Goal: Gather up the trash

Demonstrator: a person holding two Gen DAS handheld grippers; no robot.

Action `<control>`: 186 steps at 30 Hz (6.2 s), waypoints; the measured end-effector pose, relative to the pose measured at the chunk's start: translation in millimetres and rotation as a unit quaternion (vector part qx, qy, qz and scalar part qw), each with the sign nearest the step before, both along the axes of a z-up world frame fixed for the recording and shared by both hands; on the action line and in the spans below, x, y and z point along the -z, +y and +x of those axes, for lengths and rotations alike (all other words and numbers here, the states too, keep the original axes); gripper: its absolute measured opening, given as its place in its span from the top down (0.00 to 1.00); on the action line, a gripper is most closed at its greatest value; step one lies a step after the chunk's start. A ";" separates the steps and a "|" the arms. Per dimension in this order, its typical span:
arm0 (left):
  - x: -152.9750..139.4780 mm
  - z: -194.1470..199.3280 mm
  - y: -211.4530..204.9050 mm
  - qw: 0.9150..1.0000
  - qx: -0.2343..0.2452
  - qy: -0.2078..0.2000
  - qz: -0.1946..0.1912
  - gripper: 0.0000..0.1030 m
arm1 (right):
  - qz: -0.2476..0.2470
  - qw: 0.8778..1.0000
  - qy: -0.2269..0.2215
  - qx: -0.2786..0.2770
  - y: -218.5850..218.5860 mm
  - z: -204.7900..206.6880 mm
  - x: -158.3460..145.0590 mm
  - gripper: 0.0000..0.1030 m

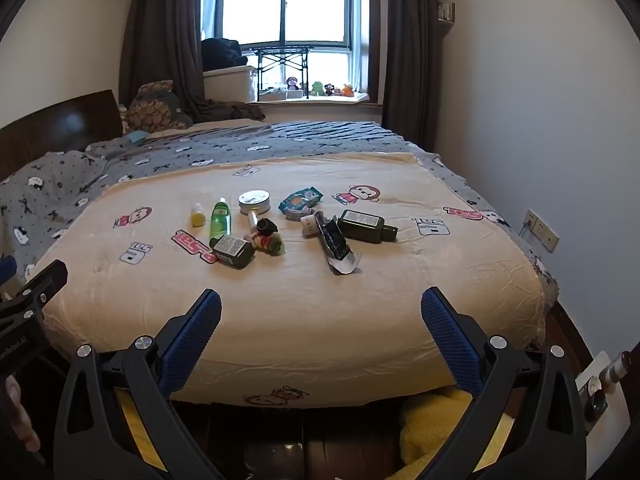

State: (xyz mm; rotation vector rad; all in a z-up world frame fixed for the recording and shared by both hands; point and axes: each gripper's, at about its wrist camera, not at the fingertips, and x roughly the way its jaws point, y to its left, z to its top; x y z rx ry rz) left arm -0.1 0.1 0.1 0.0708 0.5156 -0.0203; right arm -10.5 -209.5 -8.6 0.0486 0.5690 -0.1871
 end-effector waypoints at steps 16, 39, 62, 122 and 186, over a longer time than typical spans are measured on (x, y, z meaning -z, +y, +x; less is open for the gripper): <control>-10.1 -0.6 3.3 1.000 0.004 -0.001 -0.007 0.08 | 0.003 1.000 -0.004 -0.001 -0.4 -0.8 2.0 0.03; -6.5 -0.3 -3.5 1.000 0.005 -0.004 -0.012 0.08 | 0.006 1.000 -0.004 0.000 -1.3 0.0 1.3 0.03; -11.9 -1.7 -1.1 1.000 0.004 -0.007 -0.013 0.08 | 0.006 1.000 -0.005 0.000 -1.4 -0.4 1.5 0.03; 78.9 104.4 -19.4 0.998 0.044 0.040 -0.003 0.08 | 0.028 0.999 0.011 -0.025 -59.1 104.6 76.5 0.03; 197.1 40.2 -21.3 0.964 0.149 0.218 -0.019 0.21 | 0.083 0.960 0.145 -0.225 9.3 25.3 157.8 0.75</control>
